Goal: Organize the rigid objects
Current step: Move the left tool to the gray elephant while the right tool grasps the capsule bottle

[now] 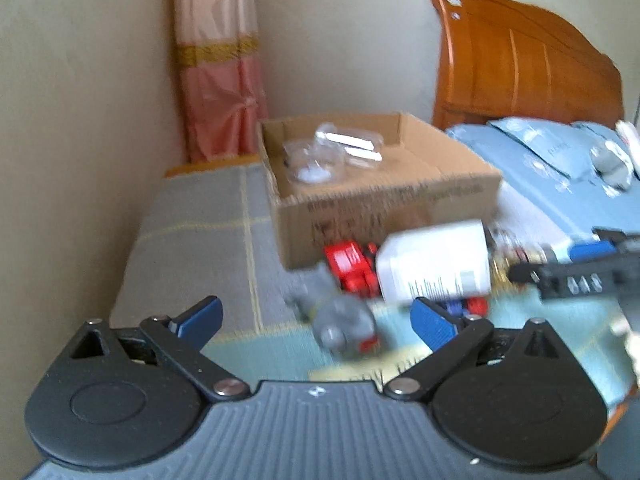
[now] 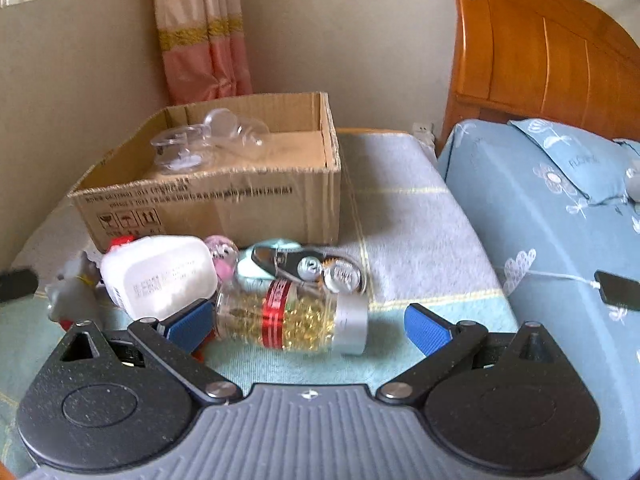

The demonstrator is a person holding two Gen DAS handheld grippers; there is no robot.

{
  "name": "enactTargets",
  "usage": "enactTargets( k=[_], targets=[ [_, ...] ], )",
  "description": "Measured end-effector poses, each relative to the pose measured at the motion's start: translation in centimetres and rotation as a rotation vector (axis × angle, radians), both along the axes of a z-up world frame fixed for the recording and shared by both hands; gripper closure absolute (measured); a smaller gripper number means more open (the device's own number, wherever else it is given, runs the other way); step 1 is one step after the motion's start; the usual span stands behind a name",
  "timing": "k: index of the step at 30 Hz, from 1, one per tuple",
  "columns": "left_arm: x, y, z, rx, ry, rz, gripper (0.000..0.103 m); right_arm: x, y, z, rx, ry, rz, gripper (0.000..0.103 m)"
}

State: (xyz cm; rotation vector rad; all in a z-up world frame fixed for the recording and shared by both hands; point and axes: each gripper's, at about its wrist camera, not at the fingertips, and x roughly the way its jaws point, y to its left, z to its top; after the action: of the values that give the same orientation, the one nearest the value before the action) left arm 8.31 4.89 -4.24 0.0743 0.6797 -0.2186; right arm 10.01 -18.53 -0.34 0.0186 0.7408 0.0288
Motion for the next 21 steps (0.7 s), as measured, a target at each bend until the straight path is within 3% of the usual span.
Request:
enactTargets(
  k=[9,18,21],
  targets=[
    [-0.7,0.2,-3.8,-0.002,0.102,-0.032,0.003,1.2,0.5,-2.3,0.005,0.043,-0.015,0.0],
    [0.4,-0.4,-5.0,0.04,0.122,-0.076,0.003,1.3,-2.1,-3.8,-0.005,0.094,-0.064,0.0],
    [1.0,-0.5,-5.5,0.059,0.134,-0.105,0.003,1.0,-2.1,-4.2,-0.053,0.079,-0.042,0.0]
  ],
)
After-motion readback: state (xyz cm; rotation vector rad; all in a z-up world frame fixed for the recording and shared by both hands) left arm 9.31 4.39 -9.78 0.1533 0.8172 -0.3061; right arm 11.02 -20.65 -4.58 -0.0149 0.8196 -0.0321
